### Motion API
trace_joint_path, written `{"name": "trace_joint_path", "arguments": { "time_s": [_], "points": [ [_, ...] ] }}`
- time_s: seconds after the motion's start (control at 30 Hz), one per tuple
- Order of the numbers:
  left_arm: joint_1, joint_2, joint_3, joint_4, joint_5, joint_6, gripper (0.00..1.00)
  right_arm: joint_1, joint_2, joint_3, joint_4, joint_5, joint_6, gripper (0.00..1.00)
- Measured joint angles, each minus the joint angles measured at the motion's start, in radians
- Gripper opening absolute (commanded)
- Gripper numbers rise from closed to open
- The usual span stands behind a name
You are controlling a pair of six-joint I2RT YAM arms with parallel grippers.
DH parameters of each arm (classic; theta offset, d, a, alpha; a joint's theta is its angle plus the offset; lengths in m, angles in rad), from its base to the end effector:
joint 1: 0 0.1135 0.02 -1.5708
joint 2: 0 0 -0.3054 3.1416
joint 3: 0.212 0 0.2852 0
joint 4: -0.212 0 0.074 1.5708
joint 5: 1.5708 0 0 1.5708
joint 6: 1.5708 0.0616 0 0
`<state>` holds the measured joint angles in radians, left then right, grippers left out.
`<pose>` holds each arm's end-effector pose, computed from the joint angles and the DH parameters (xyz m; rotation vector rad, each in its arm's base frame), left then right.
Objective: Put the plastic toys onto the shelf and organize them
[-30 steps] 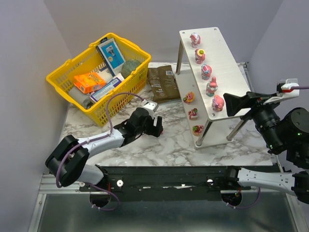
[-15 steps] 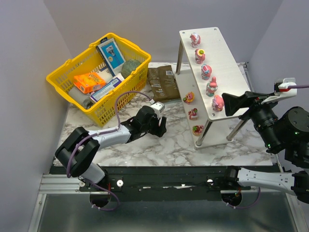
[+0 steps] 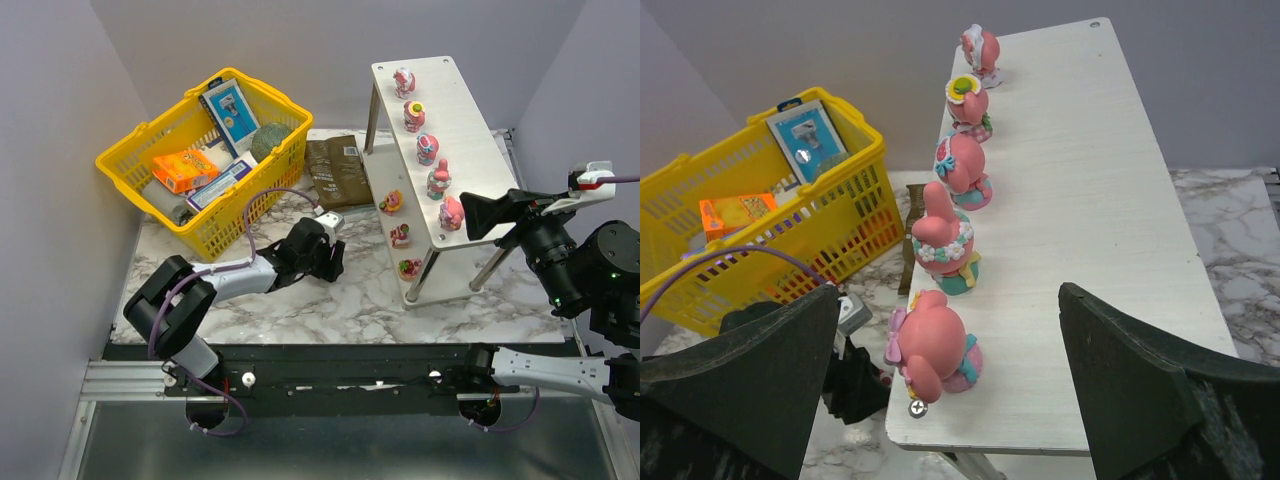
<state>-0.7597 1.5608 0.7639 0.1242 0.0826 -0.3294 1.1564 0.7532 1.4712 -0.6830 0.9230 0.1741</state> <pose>0.2580 -0.2521 0.1771 0.5427 2.2659 -0.6639 0.0767 0.0524 0.5549 -0.0242 1.5596 0.3439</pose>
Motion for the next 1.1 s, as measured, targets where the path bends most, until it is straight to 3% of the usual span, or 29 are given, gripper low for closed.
{"name": "trace_joint_path", "arguments": {
  "time_s": [0.2,0.3,0.33,0.43,0.77,1.1],
  "points": [
    [0.000,0.026,0.013,-0.016,-0.008,0.008,0.52,0.000,-0.002,0.000,0.000,0.002,0.000,0.97],
    [0.000,0.026,0.015,-0.019,-0.019,0.012,0.38,0.000,-0.002,0.000,0.000,0.007,0.000,0.97],
    [0.000,0.026,0.017,-0.019,-0.021,0.013,0.27,0.000,-0.002,0.000,0.000,0.008,0.000,0.97],
    [0.000,0.026,0.023,-0.026,-0.027,0.016,0.15,0.000,-0.002,0.000,0.000,0.008,0.000,0.97],
    [0.001,0.064,0.155,-0.116,-0.049,0.064,0.08,0.000,-0.006,0.000,0.000,0.009,0.000,0.97],
    [0.066,0.272,0.571,-0.229,0.049,0.173,0.05,0.000,-0.019,0.000,0.001,0.023,-0.007,0.97]
  ]
}}
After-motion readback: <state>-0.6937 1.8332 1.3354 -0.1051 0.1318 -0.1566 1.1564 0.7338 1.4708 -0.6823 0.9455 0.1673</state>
